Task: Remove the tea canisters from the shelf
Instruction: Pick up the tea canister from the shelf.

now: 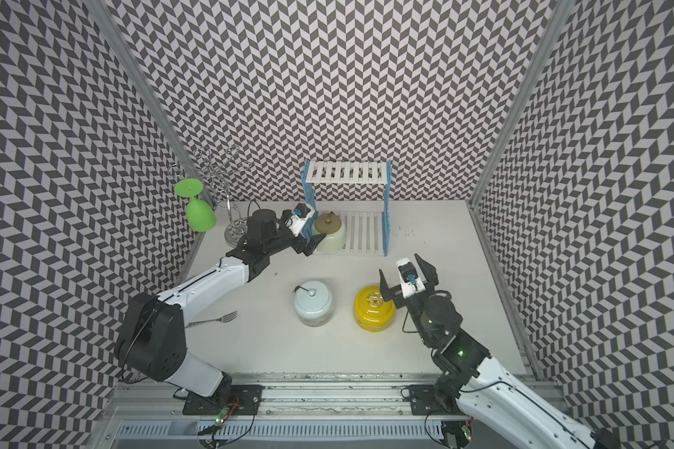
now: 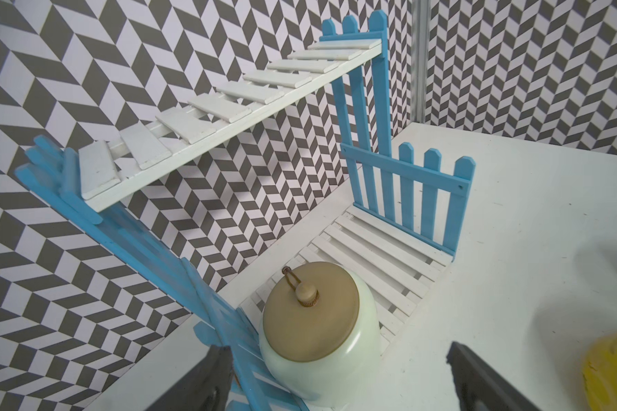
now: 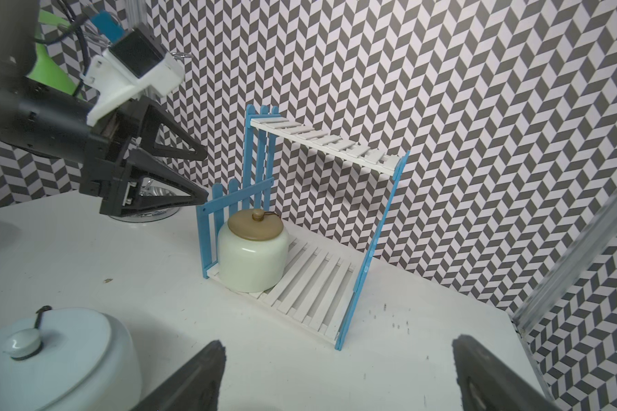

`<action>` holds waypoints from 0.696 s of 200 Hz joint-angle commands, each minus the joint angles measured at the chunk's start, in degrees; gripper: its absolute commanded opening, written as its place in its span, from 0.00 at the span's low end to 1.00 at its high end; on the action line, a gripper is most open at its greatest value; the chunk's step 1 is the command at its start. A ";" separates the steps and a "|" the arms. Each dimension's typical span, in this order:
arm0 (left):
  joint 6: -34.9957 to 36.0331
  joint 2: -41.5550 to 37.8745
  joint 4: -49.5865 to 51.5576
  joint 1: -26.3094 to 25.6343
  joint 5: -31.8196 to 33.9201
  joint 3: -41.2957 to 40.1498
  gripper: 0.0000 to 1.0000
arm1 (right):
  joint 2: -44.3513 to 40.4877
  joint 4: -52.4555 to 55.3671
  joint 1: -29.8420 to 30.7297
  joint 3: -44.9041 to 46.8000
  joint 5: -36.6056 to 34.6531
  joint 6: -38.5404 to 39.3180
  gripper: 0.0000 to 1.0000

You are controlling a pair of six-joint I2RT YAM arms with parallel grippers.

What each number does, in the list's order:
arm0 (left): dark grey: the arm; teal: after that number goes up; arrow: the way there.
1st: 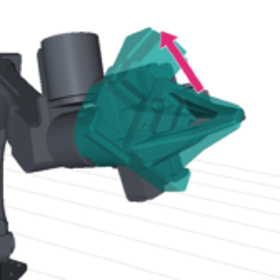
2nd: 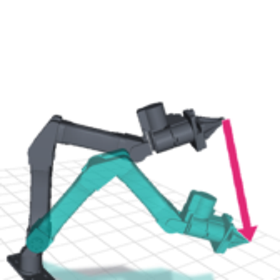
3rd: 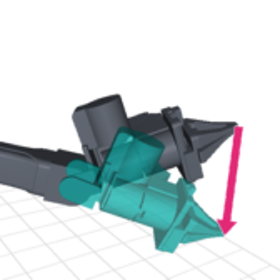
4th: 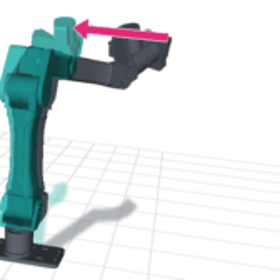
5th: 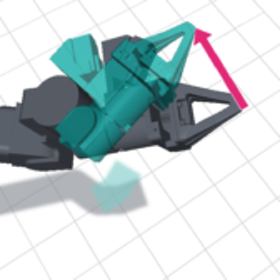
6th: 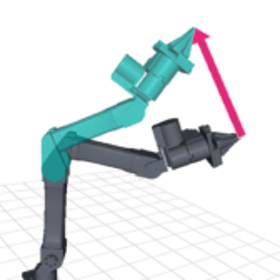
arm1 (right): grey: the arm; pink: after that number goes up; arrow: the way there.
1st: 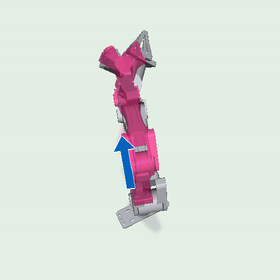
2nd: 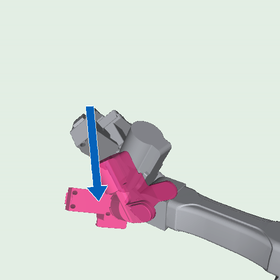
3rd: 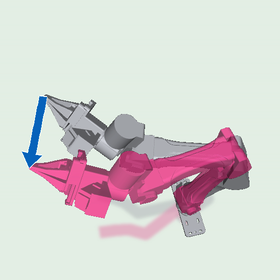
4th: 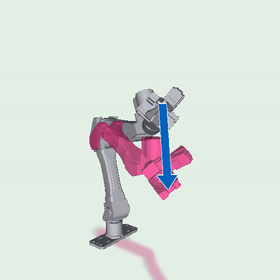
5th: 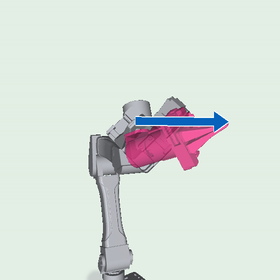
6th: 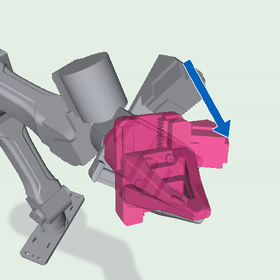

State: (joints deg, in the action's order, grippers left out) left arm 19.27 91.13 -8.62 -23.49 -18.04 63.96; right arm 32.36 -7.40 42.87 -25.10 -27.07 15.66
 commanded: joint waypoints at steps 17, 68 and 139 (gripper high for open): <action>-2.93 5.17 2.14 -1.70 5.80 5.91 0.97 | -2.01 -7.21 -0.25 1.40 -4.39 2.16 1.00; -4.66 10.96 -0.46 -4.05 8.27 8.94 0.92 | -3.12 -9.09 -0.25 2.58 -4.66 2.89 1.00; -7.80 18.93 -1.91 -4.87 13.82 15.12 0.79 | -4.29 -10.18 -0.25 3.22 -4.74 3.54 1.00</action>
State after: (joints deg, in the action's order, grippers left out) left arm 13.41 108.75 -8.91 -28.12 -7.51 76.12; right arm 28.93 -13.98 42.87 -22.33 -30.89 18.65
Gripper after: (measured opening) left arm 0.791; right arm 0.994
